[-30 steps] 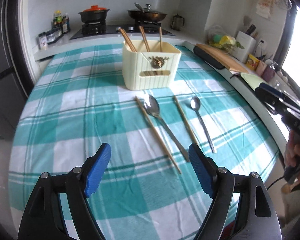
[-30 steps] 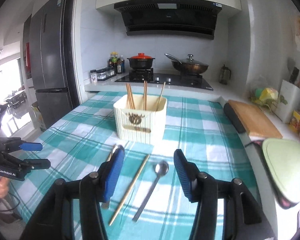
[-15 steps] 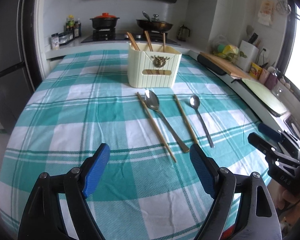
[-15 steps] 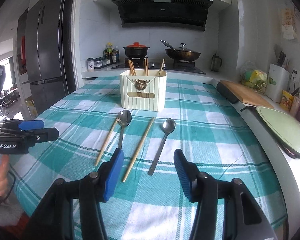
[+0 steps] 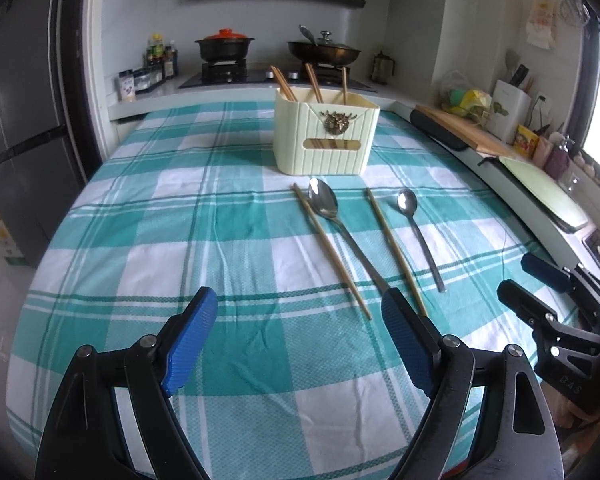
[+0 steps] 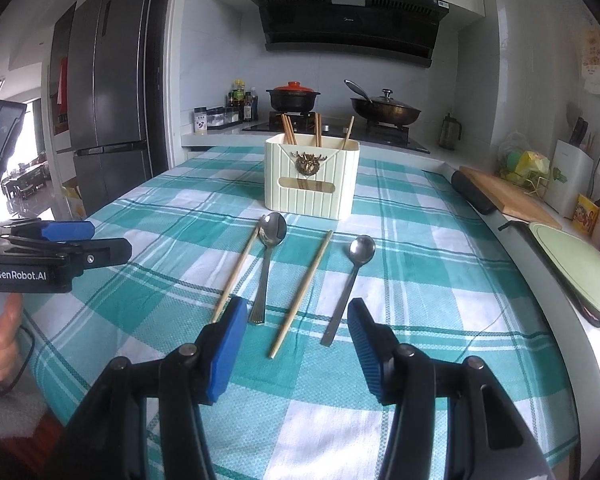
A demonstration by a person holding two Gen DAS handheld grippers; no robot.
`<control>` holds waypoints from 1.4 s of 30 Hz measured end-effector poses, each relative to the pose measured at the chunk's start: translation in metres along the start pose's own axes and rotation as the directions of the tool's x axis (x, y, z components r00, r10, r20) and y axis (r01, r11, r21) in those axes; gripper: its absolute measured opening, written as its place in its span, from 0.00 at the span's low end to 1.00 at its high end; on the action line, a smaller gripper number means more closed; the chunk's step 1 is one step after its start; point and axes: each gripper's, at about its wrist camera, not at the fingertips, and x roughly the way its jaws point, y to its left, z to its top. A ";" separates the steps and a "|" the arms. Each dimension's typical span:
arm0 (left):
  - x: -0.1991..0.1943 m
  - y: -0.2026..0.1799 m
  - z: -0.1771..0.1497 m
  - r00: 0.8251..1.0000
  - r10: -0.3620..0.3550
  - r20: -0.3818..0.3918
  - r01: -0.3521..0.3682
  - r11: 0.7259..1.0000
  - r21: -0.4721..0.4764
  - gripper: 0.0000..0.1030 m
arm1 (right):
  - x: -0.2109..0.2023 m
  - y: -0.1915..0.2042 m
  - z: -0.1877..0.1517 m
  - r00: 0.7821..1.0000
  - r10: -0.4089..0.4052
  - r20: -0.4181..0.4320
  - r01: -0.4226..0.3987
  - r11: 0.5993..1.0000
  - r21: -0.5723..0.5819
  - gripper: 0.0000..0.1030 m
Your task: Organize utensils
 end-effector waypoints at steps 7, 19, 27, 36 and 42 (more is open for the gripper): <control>0.003 -0.002 -0.002 1.000 0.004 -0.011 -0.004 1.000 0.004 0.83 | 0.000 -0.005 -0.001 1.000 -0.010 -0.005 0.010 1.000 0.012 0.52; 0.001 -0.001 -0.002 1.000 0.009 -0.005 -0.009 1.000 0.004 0.83 | -0.003 -0.003 -0.001 1.000 -0.017 0.007 0.017 1.000 -0.001 0.52; 0.002 -0.001 -0.003 1.000 0.007 -0.017 -0.007 1.000 -0.002 0.83 | 0.000 -0.003 -0.003 1.000 -0.018 -0.009 0.018 1.000 0.001 0.52; 0.008 0.002 -0.005 0.999 0.017 -0.039 -0.018 1.000 -0.023 0.83 | 0.003 -0.001 -0.004 1.000 -0.014 -0.025 0.014 1.000 0.001 0.52; 0.010 0.003 -0.005 0.999 0.020 -0.046 -0.022 0.999 -0.034 0.83 | 0.004 -0.003 -0.005 0.999 -0.019 -0.026 0.019 1.000 0.004 0.52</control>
